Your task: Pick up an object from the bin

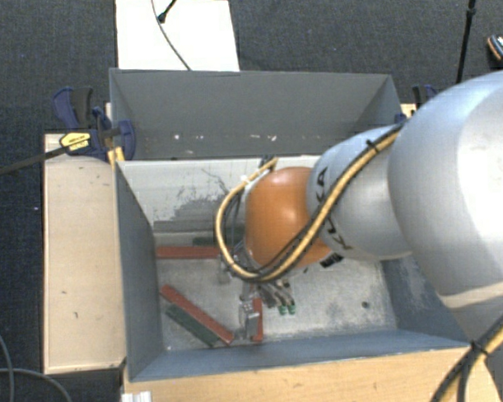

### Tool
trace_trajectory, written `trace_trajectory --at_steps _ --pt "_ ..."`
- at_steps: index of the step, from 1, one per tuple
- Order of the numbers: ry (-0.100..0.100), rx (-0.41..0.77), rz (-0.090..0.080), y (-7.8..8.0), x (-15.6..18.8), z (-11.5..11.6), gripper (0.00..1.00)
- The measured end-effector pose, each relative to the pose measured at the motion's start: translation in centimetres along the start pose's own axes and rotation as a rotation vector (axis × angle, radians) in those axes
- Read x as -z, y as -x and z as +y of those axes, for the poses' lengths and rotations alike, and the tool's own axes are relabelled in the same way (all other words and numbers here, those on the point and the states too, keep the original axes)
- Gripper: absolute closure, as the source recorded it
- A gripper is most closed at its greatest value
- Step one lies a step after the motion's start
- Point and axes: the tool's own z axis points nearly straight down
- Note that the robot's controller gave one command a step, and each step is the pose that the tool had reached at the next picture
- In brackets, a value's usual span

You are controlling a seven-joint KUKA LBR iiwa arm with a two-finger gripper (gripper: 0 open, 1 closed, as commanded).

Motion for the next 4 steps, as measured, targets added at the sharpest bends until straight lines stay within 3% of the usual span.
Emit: trace_trajectory --at_steps 1,2,3,4 --pt "-0.004 0.085 -0.004 -3.6 0.6 -11.0 0.0" --pt "-0.005 0.225 -0.012 3.9 0.5 -17.5 0.0" --pt "-0.006 0.312 -0.007 0.7 0.5 -26.5 0.0" --pt "0.02 0.3 -0.005 2.2 0.5 -29.1 0.0"
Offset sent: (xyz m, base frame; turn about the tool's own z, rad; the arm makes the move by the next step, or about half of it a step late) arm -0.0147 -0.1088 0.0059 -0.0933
